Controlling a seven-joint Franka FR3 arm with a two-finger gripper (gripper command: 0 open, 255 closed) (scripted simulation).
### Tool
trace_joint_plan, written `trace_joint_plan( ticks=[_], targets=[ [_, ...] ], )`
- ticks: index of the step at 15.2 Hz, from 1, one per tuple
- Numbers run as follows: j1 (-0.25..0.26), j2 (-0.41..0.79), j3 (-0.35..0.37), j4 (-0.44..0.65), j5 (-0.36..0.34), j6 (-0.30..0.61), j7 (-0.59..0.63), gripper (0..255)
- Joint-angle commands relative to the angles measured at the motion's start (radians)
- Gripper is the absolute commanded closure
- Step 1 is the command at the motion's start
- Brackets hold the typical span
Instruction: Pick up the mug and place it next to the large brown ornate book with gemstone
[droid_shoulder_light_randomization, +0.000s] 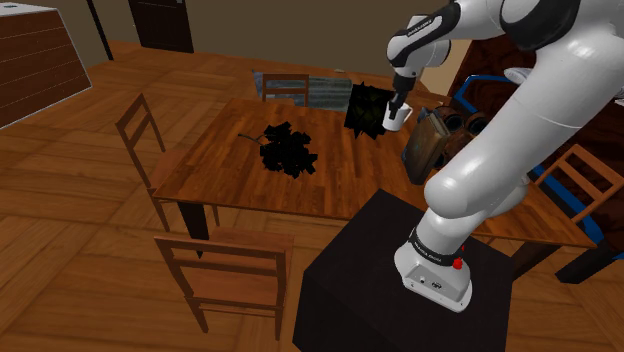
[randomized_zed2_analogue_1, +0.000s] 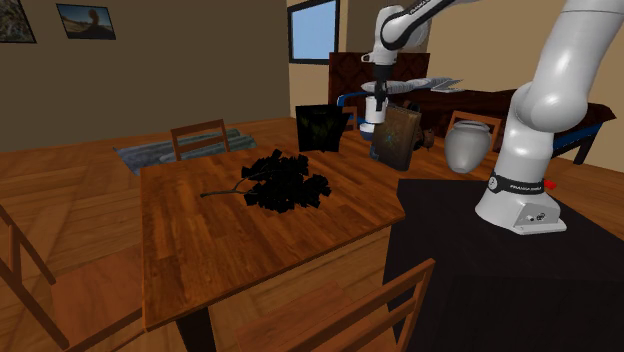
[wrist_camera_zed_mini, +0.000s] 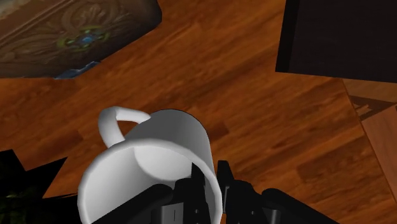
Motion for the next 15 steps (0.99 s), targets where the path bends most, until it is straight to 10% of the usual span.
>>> trace_joint_plan(
  ticks=[1, 15],
  targets=[
    [0.000, 0.011, -0.002, -0.017, 0.003, 0.029, -0.001, 255],
    [0.001, 0.134, -0.015, -0.101, 0.059, 0.226, -0.038, 255]
  ],
)
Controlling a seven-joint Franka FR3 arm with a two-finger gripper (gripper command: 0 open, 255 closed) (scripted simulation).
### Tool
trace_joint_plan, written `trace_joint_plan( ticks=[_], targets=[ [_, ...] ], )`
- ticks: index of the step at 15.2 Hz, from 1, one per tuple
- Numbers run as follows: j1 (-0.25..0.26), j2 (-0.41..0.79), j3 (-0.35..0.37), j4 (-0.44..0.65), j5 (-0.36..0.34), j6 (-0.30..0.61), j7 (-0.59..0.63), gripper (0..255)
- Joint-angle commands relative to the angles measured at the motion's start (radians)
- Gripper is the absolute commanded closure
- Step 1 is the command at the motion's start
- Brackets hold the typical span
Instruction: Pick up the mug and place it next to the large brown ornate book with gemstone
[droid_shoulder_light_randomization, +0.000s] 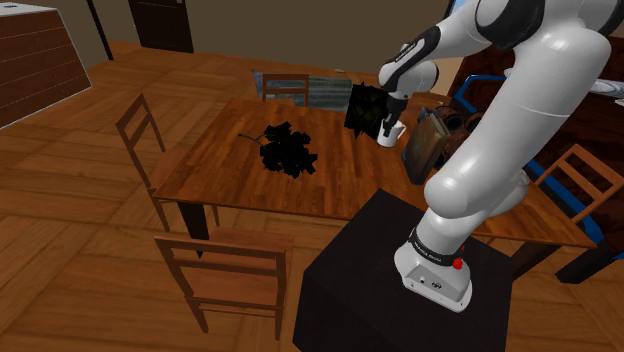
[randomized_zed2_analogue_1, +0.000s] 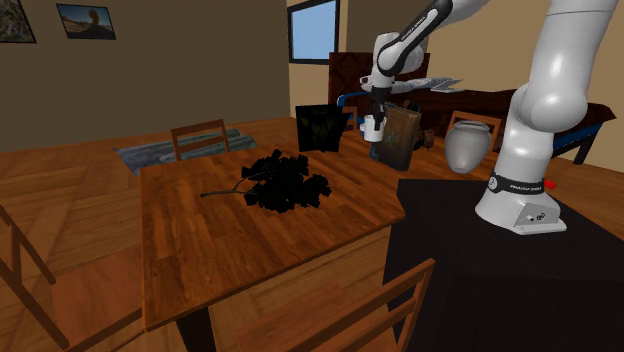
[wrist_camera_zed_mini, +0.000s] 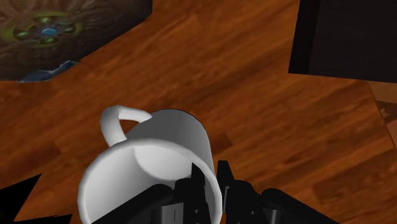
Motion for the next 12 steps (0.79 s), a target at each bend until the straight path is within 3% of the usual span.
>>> trace_joint_plan(
  ticks=[1, 12],
  targets=[
    [0.000, 0.023, -0.001, -0.007, 0.013, 0.029, -0.009, 255],
    [-0.009, 0.154, 0.013, -0.038, 0.104, 0.179, -0.069, 255]
  ],
)
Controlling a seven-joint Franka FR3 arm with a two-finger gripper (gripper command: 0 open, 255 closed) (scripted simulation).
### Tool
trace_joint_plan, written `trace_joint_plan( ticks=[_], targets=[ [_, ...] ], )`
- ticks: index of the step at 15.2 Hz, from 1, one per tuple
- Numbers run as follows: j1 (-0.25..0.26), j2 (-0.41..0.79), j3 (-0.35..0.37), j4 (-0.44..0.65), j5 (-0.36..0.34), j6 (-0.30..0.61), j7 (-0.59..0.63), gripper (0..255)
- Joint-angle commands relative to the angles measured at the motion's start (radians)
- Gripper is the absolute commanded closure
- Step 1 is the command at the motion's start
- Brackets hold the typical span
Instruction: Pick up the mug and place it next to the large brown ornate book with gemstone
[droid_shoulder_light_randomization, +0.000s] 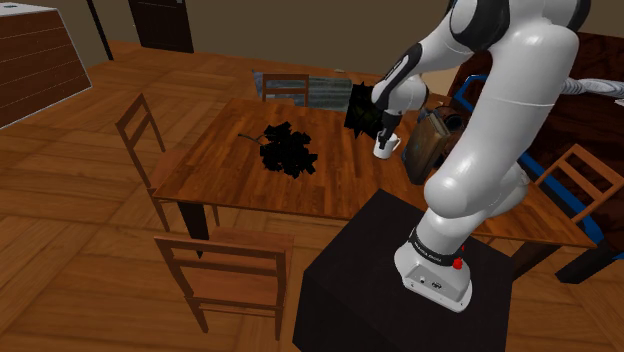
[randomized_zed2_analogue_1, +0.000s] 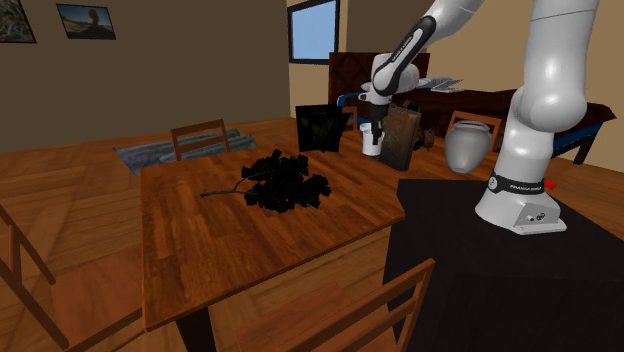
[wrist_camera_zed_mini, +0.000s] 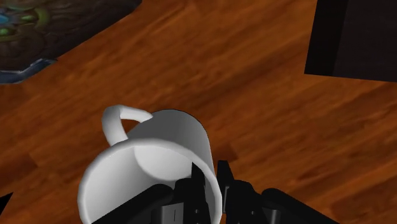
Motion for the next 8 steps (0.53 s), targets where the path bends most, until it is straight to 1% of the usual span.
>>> trace_joint_plan(
  ticks=[1, 8],
  targets=[
    [-0.004, 0.025, 0.005, -0.004, 0.020, 0.027, -0.014, 255],
    [-0.027, 0.119, 0.039, -0.006, 0.098, 0.116, -0.066, 255]
  ],
)
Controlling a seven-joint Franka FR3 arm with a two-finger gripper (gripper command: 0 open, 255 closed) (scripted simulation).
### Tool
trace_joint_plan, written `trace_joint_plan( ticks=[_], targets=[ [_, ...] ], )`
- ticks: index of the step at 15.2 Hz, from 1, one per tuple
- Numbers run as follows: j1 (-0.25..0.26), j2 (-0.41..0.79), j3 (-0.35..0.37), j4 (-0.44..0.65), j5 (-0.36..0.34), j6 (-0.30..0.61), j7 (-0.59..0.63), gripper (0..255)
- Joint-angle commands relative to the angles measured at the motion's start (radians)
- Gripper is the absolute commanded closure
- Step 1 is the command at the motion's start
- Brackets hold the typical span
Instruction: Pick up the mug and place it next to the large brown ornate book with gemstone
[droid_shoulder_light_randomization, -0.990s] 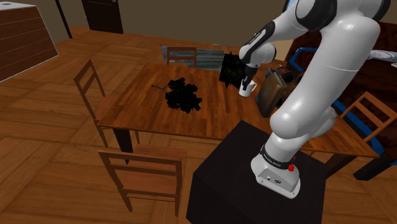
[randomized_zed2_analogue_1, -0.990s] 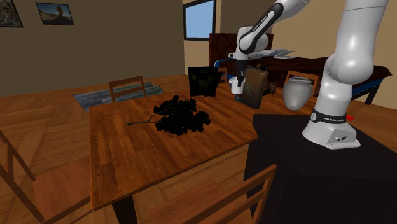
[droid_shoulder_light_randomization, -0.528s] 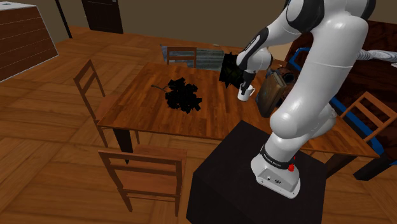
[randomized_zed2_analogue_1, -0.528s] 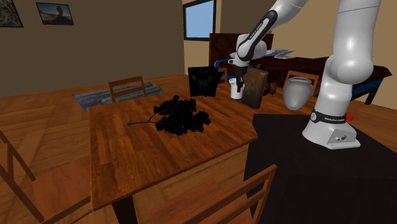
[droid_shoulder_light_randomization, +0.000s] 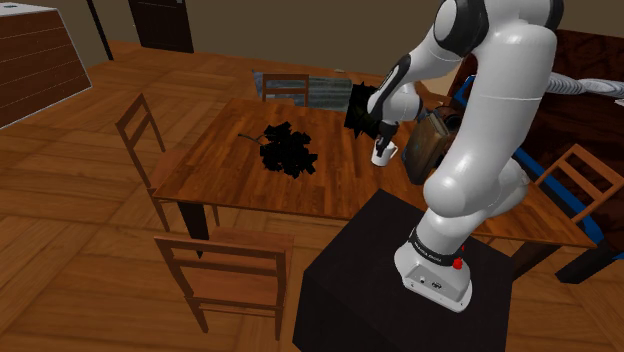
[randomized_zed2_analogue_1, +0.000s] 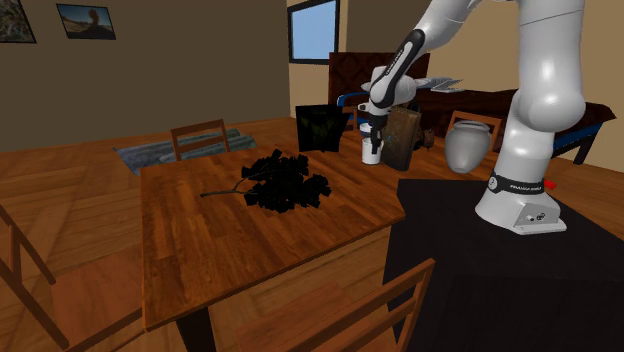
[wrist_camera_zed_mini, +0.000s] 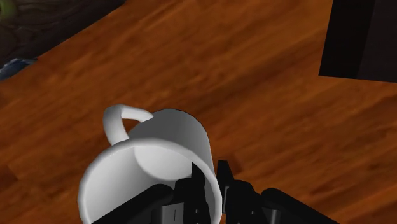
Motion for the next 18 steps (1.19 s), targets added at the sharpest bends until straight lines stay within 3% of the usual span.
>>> trace_joint_plan(
  ticks=[1, 11, 18],
  targets=[
    [-0.008, 0.028, 0.013, 0.000, 0.023, 0.026, -0.014, 255],
    [-0.070, 0.168, 0.095, 0.021, 0.130, 0.141, -0.088, 255],
    [-0.070, 0.168, 0.096, 0.021, 0.130, 0.141, -0.088, 255]
  ],
)
